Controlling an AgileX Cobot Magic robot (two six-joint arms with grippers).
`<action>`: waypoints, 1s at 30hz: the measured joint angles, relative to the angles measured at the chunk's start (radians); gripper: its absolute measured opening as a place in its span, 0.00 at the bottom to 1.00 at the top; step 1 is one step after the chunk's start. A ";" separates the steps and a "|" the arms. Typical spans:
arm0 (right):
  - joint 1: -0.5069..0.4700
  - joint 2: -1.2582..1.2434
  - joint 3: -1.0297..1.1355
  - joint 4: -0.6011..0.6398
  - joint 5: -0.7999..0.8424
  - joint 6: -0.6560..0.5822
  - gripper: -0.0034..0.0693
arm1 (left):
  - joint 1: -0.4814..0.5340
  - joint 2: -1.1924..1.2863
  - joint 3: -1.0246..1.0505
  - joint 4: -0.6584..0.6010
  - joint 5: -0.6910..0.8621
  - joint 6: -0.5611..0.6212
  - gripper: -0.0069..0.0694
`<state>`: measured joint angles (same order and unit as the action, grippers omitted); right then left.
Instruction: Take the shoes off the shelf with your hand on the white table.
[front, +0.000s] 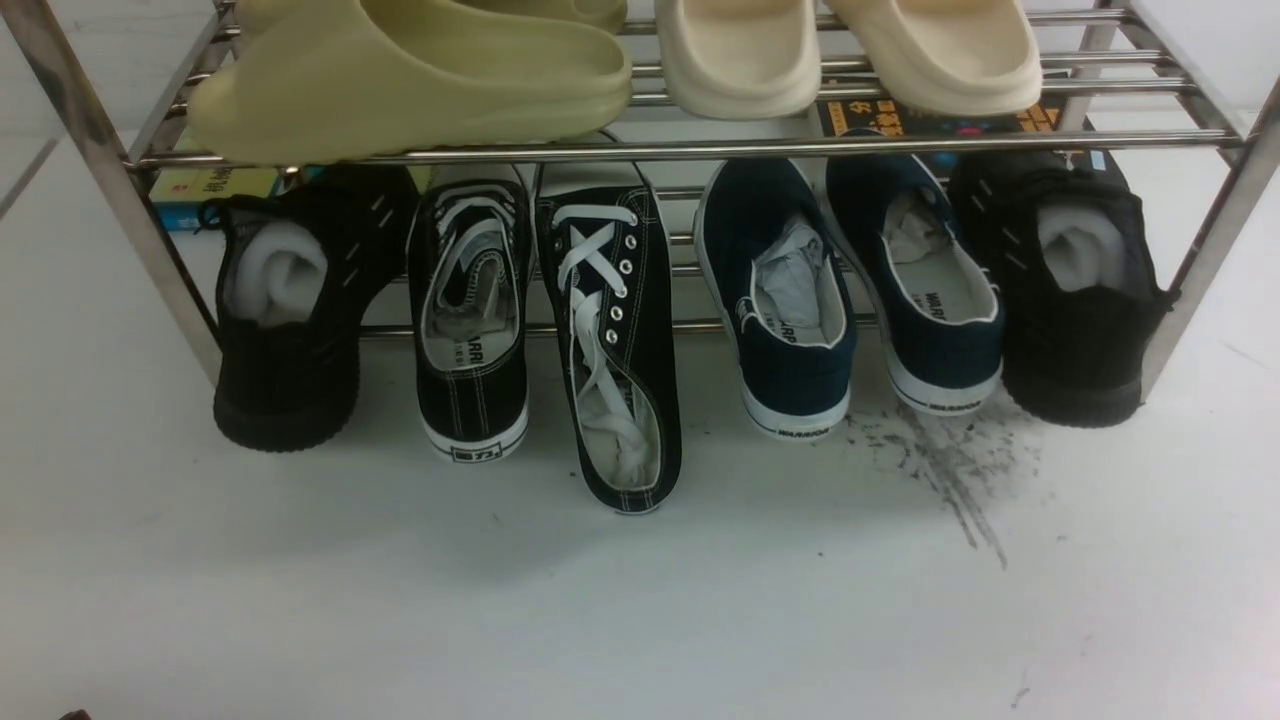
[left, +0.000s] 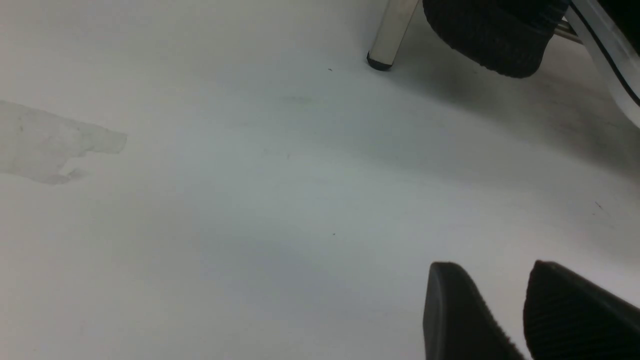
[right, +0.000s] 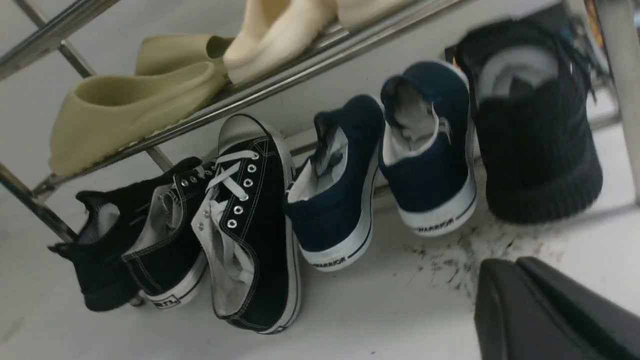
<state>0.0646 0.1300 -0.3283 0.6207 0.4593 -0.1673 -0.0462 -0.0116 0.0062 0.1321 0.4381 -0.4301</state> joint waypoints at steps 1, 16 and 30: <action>0.000 0.045 -0.033 -0.022 0.021 -0.019 0.04 | 0.000 0.000 0.000 0.000 0.000 0.000 0.41; 0.012 0.937 -0.483 -0.113 0.597 -0.096 0.05 | 0.000 0.000 0.000 0.000 0.000 0.000 0.41; 0.490 1.199 -0.731 -0.216 0.538 0.006 0.05 | 0.000 0.000 0.000 0.000 0.000 0.000 0.41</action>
<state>0.5547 1.3294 -1.0589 0.4043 0.9976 -0.1616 -0.0462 -0.0116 0.0062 0.1321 0.4381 -0.4301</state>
